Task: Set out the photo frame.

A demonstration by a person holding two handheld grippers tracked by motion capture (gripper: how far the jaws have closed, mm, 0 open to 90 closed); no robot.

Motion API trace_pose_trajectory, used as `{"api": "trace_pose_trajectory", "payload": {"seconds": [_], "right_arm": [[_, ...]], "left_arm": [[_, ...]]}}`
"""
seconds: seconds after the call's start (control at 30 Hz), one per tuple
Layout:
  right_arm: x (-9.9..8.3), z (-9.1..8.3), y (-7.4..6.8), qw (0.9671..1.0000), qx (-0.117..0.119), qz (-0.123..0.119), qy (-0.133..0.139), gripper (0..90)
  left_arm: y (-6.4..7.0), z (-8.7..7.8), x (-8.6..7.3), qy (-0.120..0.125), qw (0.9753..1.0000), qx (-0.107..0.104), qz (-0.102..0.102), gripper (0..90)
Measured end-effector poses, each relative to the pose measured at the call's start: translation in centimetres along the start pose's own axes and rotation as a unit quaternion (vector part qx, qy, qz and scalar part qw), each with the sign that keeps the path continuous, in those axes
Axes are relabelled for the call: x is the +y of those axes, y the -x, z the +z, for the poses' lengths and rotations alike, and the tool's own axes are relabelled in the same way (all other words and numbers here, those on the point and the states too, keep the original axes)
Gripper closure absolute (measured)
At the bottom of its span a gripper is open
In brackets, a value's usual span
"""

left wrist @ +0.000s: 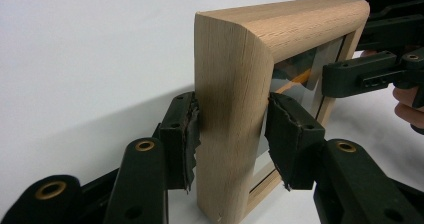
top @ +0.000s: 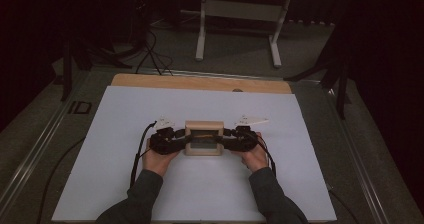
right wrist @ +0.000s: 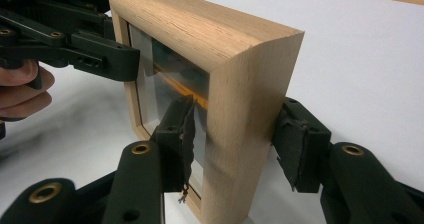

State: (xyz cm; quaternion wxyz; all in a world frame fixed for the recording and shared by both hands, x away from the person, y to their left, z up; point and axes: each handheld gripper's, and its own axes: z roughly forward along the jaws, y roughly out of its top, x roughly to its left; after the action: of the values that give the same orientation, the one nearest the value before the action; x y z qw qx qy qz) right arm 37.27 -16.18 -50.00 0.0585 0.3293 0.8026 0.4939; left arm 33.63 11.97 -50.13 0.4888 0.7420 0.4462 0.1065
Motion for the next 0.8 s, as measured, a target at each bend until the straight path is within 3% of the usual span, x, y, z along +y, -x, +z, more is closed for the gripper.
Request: {"api": "trace_pose_trajectory", "payload": {"seconds": [0.8], "right_arm": [[-0.10, 0.21, -0.14, 0.9999, -0.009, -0.005, -0.011, 46.7]], "left_arm": [[0.02, -0.01, -0.44, -0.014, 0.9998, -0.003, -0.016, 54.8]]}}
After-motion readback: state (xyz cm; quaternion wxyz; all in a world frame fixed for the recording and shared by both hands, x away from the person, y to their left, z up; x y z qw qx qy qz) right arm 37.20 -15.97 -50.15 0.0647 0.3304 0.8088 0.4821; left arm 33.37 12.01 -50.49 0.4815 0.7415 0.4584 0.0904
